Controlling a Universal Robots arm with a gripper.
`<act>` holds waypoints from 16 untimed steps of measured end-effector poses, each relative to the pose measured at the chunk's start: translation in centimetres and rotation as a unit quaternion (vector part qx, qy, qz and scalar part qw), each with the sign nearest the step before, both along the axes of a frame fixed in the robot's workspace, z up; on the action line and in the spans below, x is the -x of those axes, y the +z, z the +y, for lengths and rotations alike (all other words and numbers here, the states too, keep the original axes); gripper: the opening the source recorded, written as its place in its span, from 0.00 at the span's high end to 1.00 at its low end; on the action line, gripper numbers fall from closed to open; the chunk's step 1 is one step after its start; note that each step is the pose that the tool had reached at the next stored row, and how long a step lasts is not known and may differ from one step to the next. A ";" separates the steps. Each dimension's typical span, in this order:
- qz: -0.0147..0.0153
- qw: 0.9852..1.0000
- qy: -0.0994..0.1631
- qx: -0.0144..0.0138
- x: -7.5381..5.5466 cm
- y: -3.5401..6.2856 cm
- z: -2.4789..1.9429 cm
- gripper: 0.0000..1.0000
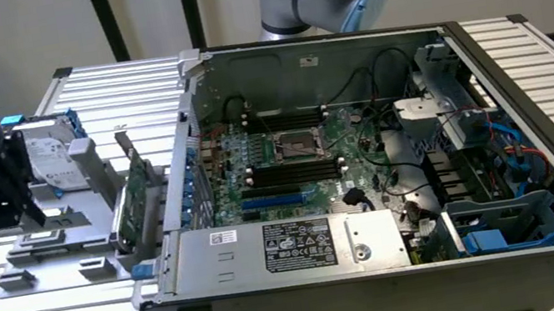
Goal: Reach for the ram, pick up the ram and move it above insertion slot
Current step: 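Pick up the ram and move it above insertion slot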
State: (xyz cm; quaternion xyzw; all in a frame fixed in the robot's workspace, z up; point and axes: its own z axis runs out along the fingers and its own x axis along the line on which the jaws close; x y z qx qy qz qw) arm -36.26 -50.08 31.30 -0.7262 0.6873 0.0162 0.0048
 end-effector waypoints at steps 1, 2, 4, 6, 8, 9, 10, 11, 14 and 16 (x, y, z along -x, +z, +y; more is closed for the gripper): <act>0.000 1.000 0.000 0.000 -0.5 0.45 0.00 0.87; 0.000 1.000 0.000 0.000 -0.9 0.90 0.00 0.87; 0.000 1.000 0.000 0.000 -1.8 1.84 0.00 0.87; 0.001 1.000 0.000 -0.001 -2.7 2.74 -0.01 0.87; 0.000 1.000 0.000 -0.001 -3.6 3.62 0.00 0.87; 0.001 1.000 0.000 -0.001 -4.1 4.12 0.00 0.87; 0.001 1.000 0.000 -0.001 -4.6 4.57 0.00 0.87; 0.001 1.000 0.000 -0.001 -5.0 5.02 0.00 0.87; 0.001 1.000 0.000 -0.001 -6.4 6.37 0.01 0.87; 0.001 1.000 0.000 -0.001 -7.3 7.21 0.02 0.87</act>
